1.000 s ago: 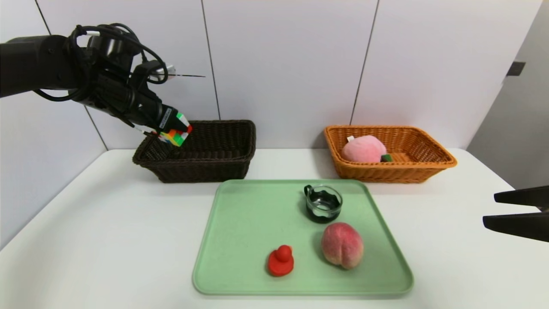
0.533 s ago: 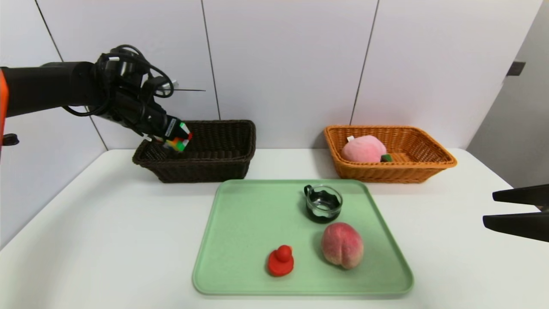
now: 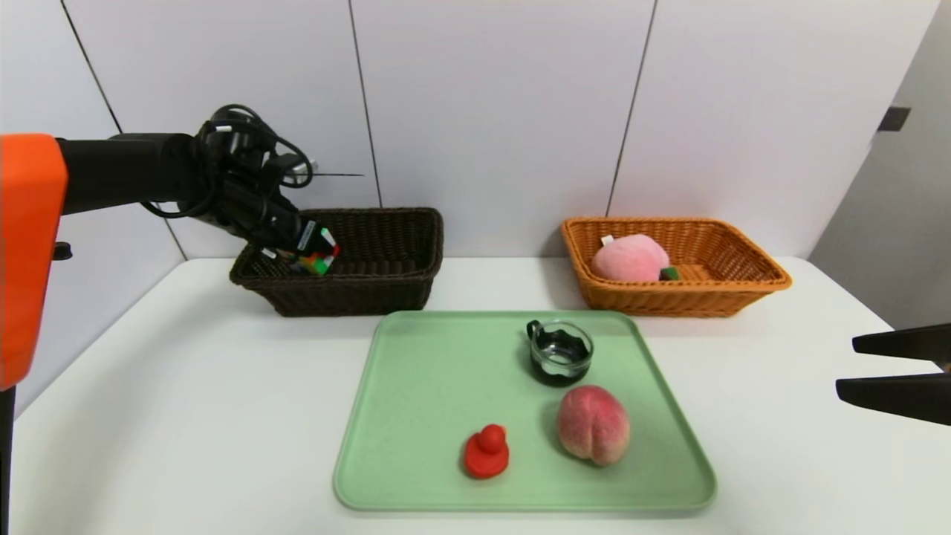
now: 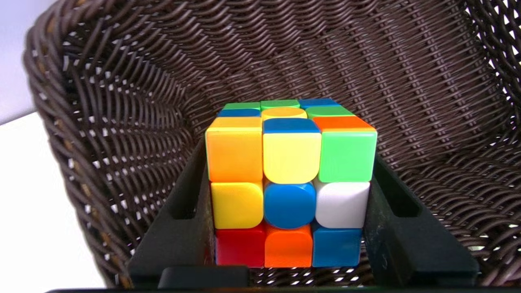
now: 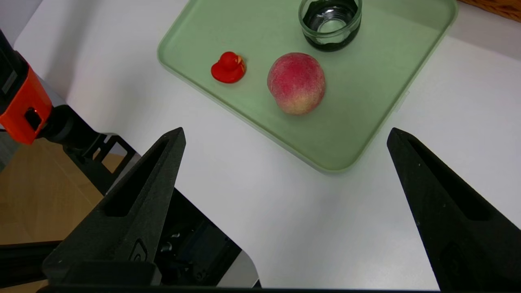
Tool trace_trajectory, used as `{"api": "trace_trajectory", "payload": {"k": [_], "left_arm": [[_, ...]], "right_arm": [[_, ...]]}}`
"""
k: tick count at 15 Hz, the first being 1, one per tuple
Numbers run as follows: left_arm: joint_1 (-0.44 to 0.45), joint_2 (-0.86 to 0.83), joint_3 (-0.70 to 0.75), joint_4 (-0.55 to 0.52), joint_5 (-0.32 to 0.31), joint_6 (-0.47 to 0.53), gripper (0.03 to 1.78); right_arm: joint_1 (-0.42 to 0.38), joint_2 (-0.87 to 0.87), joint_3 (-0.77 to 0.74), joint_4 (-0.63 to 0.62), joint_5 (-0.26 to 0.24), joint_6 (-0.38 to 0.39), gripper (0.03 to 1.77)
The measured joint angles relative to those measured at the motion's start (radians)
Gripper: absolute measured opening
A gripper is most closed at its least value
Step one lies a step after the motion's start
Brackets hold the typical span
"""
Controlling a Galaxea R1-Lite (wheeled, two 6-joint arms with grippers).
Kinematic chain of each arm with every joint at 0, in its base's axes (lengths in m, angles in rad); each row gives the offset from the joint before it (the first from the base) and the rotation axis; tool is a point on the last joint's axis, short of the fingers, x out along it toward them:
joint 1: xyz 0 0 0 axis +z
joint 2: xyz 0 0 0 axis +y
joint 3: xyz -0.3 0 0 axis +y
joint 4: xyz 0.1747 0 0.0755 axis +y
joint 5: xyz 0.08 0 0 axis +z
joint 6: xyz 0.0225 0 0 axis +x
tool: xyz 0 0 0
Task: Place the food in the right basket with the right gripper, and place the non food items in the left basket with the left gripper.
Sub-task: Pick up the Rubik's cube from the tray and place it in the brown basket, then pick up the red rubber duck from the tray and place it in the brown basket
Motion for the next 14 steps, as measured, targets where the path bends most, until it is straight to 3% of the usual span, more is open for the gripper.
{"api": "trace_trajectory", "payload": {"k": [6, 10, 14], "left_arm": [[0.000, -0.001, 0.000, 0.000, 0.000, -0.001, 1.39], [-0.008, -0.080, 0.000, -0.002, -0.003, -0.007, 1.51], [-0.074, -0.198, 0.007, 0.030, -0.003, -0.097, 1.59]], "right_arm": [[0.000, 0.000, 0.003, -0.001, 0.002, 0.000, 1.71], [0.000, -0.008, 0.007, -0.001, 0.002, 0.003, 1.71], [-0.001, -0.017, 0.021, -0.004, 0.002, 0.006, 1.71]]}}
